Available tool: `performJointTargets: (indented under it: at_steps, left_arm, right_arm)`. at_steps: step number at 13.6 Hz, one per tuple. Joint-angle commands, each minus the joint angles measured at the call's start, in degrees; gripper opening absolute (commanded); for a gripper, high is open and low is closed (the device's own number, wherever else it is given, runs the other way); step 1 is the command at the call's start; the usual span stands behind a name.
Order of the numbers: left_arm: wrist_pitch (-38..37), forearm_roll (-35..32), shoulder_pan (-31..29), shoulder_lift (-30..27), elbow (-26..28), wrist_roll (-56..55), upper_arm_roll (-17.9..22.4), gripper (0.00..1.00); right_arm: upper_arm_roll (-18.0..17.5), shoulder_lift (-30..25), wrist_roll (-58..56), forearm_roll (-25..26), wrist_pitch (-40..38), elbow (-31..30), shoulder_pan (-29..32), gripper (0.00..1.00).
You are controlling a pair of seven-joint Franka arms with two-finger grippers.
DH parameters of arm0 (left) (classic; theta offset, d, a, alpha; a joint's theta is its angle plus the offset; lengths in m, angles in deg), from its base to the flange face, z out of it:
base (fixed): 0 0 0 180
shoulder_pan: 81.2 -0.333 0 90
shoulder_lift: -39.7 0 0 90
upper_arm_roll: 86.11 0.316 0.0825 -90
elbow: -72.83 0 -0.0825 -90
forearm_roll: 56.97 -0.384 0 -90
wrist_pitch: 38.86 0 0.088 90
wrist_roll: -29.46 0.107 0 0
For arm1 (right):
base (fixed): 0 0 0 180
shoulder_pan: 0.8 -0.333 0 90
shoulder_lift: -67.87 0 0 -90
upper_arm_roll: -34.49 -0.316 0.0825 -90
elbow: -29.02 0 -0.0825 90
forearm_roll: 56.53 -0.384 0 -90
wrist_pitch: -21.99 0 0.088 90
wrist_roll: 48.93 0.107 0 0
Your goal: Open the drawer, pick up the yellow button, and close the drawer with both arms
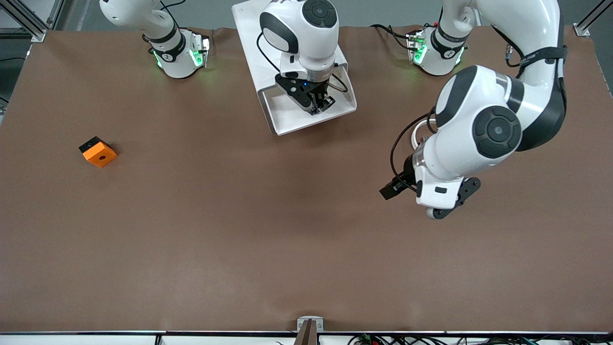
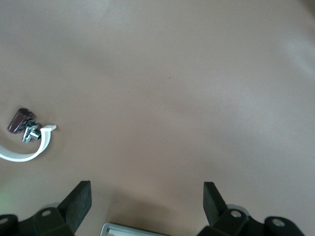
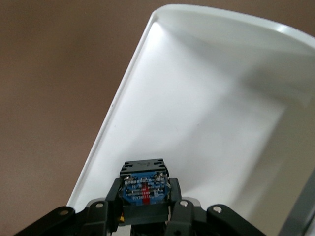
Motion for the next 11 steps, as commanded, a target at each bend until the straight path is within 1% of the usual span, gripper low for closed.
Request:
performJointTargets:
  at_steps: [1,3,4,6,9,11]
  left_arm:
    - [2.8,-2.0,-0.1,-1.3,2.0,0.9,-1.7,1.00]
    - [3.0,-2.0,0.0,-1.0,2.3,2.1,-1.9,1.00]
    - [3.0,-2.0,-0.2,-1.0,3.0,4.7,-2.1,1.00]
    - [3.2,-2.0,0.1,-1.0,4.5,8.9,-2.1,1.00]
    - [6.8,-2.2,3.1,-0.9,7.6,9.2,-2.4,1.00]
    - [8.5,-2.3,7.1,-0.7,10.5,9.0,-2.4,1.00]
  right_arm:
    - [0.9,-1.0,-5.1,0.4,-0.8,1.4,1.5,0.00]
    - [0.9,-2.3,-11.8,-0.3,-5.5,3.9,5.6,0.00]
    - [0.9,-2.8,-16.1,-0.5,-8.3,5.7,8.3,0.00]
    - [1.0,-4.5,-26.6,-1.9,-10.8,6.8,14.0,0.00]
    - [1.0,-5.8,-44.6,-1.9,-13.0,5.1,23.4,0.00]
    - [1.0,-6.8,-55.6,-1.9,-12.1,1.9,29.0,0.00]
